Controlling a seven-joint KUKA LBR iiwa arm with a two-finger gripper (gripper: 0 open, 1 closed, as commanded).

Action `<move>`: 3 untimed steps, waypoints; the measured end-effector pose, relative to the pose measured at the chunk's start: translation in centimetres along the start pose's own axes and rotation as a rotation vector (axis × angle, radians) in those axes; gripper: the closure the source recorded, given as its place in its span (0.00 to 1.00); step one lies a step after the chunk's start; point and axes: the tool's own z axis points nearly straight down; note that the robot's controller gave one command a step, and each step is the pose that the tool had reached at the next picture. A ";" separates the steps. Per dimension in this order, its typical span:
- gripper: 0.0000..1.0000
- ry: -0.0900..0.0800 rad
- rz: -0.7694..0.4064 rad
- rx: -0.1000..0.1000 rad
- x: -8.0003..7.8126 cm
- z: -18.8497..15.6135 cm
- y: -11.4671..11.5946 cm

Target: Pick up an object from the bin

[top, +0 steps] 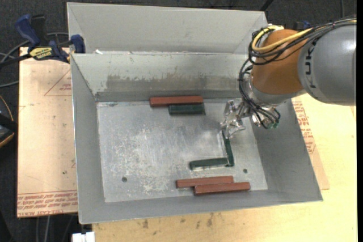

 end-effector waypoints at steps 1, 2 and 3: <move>1.00 0.000 0.000 0.000 0.0 0.0 0.0; 1.00 0.030 0.010 -0.009 0.4 -3.9 0.4; 0.00 0.027 0.019 -0.008 -0.1 -8.9 0.3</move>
Offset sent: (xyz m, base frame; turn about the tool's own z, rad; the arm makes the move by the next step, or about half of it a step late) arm -0.0037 0.0058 0.0939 0.0219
